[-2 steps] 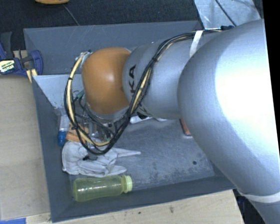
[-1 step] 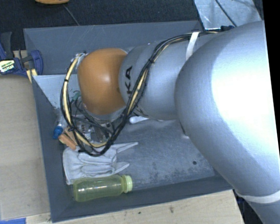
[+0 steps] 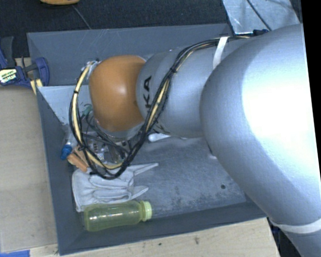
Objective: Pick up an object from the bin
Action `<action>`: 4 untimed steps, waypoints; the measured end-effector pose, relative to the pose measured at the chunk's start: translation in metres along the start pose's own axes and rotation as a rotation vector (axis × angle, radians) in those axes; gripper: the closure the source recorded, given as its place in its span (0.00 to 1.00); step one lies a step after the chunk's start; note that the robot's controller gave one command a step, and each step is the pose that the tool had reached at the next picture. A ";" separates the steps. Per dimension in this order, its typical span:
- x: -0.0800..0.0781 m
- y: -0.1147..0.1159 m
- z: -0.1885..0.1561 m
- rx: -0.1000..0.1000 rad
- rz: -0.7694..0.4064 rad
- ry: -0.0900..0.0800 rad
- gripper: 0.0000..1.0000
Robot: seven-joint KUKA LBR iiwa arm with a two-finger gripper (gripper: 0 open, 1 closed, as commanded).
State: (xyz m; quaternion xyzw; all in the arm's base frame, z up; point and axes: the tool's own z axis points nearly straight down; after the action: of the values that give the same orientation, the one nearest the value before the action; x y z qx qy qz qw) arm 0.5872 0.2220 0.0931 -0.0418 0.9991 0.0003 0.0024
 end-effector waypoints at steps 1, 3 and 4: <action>-0.021 -0.008 -0.094 -0.001 0.034 0.002 1.00; -0.021 -0.008 -0.094 -0.001 0.035 0.002 0.00; -0.004 -0.001 -0.053 -0.001 -0.037 -0.003 0.00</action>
Offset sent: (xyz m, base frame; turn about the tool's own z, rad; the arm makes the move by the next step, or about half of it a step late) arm 0.0000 0.0000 0.0000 0.0000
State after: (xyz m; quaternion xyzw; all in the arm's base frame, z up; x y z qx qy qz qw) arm 0.5914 0.2218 0.1461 -0.0605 0.9982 0.0008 0.0040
